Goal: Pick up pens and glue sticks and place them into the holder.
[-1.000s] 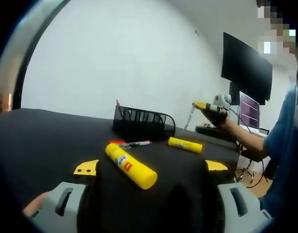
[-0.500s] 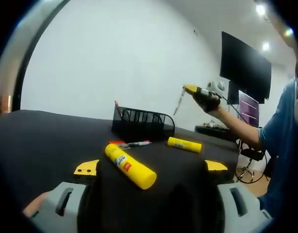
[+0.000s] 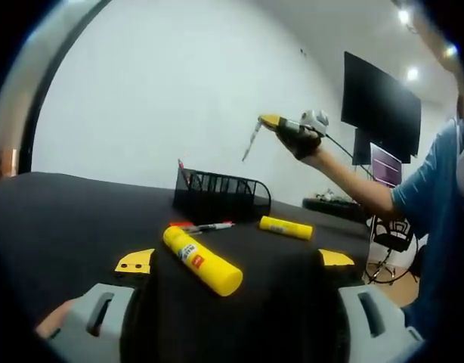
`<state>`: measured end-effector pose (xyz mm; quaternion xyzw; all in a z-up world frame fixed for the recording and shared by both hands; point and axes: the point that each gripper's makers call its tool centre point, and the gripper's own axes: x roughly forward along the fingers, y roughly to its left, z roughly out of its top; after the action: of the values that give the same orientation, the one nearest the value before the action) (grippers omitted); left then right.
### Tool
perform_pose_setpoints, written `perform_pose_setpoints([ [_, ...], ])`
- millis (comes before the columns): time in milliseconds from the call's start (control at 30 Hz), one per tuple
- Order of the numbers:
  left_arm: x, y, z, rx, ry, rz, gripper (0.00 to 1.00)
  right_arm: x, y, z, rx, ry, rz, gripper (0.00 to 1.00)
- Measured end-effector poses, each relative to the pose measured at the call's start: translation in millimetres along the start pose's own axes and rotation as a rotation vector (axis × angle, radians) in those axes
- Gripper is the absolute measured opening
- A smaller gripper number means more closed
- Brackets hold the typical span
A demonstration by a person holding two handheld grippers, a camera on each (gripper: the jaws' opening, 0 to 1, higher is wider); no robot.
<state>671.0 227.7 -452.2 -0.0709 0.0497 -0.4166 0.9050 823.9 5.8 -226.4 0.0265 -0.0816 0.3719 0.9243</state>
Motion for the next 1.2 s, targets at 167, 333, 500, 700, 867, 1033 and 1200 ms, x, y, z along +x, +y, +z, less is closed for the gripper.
perform_pose_setpoints([
  [167, 0, -0.7, -1.3, -0.002, 0.007, -0.003, 0.81, 15, 6, -6.9, 0.006, 0.003, 0.015, 0.05],
  [333, 1, -0.5, -2.4, -0.004, 0.015, -0.001, 0.81, 28, 0, -19.3, 0.003, 0.010, 0.023, 0.05],
  [500, 1, -0.4, -0.7, -0.014, 0.007, 0.000, 0.81, 41, 1, -34.6, 0.013, 0.018, 0.036, 0.05],
  [700, 2, -1.2, -3.0, -0.015, 0.020, -0.003, 0.80, 55, 2, -42.5, -0.002, 0.046, 0.050, 0.05],
  [867, 2, -0.8, -3.5, -0.024, 0.024, -0.002, 0.80, 64, 1, -49.5, -0.021, 0.097, 0.054, 0.05],
  [1033, 4, 3.3, -7.1, -0.016, 0.045, 0.010, 0.80, 72, -2, -54.9, -0.030, 0.129, 0.058, 0.05],
  [1200, 4, 4.6, -5.9, -0.023, 0.040, 0.014, 0.80, 71, -9, -67.0, -0.025, 0.151, 0.051, 0.05],
])
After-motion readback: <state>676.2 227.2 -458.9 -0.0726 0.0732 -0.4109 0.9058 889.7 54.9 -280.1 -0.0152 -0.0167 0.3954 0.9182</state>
